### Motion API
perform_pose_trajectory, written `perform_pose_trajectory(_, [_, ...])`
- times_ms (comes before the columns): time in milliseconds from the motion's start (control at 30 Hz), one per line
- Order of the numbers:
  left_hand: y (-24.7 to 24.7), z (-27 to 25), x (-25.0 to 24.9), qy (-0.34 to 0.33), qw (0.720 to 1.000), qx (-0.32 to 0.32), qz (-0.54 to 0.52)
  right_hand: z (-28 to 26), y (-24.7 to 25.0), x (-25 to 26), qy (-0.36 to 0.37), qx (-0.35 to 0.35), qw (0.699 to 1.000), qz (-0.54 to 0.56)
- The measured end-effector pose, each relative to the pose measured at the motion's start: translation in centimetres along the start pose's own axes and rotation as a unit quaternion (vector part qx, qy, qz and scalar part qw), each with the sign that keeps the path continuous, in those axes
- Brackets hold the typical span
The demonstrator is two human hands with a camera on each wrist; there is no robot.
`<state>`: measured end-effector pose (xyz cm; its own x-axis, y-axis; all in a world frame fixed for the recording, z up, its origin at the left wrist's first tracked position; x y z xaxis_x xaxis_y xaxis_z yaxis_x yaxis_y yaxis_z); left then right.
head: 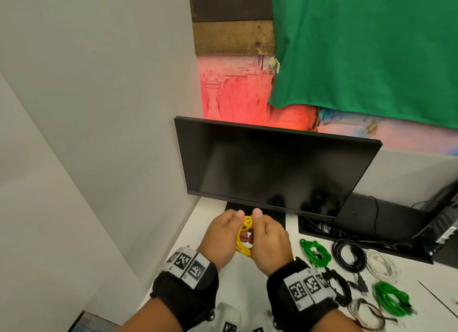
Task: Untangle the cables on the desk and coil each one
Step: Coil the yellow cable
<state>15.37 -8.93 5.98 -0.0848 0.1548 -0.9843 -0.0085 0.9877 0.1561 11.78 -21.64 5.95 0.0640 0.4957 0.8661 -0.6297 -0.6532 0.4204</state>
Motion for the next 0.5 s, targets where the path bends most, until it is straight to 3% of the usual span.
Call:
perform_pose_trajectory(67, [0.0,0.4,0.2,0.007,0.996,0.024,0.082,-0.4,-0.4,-0.3,0.078,0.027,0.992,-0.092])
perform_pose_trajectory(133, [-0.1,0.0,0.8,0.049,0.993,0.028,0.1,-1.5,-0.8,-0.1,0.143,0.047,0.976,-0.159])
perform_pose_trajectory(167, [0.1,-0.5,1.4,0.078,0.991,0.016,0.108,-2.0,-1.0,0.0,0.172,0.051,0.971,-0.16])
perform_pose_trajectory(233, [-0.1,-0.8,2.3,0.069,0.991,-0.026,0.114,-3.2,-1.2,0.6,0.22,0.056,0.97,-0.085])
perform_pose_trajectory(267, [0.0,-1.3,2.6,0.058,0.992,-0.042,0.107,-3.7,-1.4,0.5,0.218,0.067,0.972,-0.051])
perform_pose_trajectory(367, [0.0,-2.2,4.5,0.114,0.991,-0.05,0.039,-4.4,-2.0,-1.0,0.057,0.12,0.988,0.084])
perform_pose_trajectory(433, [0.0,-2.6,5.7,0.174,0.984,-0.033,-0.007,-4.8,-2.2,-1.5,0.058,0.129,0.986,0.087])
perform_pose_trajectory(500, [0.1,-2.5,6.1,0.191,0.98,-0.048,-0.017,-4.7,-2.2,-1.5,0.093,0.118,0.987,0.063])
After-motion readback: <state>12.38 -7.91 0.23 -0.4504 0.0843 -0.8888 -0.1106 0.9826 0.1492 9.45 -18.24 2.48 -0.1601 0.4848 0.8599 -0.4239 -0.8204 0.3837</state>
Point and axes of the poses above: each hand's wrist, its own z-axis towards the middle knuckle, its own y-axis out of the back of the hand, x = y × z, the point moved 7 cm from there along z, towards the middle knuckle, and after that the axes turned 15 degrees about -x, right-handed, at the moved point
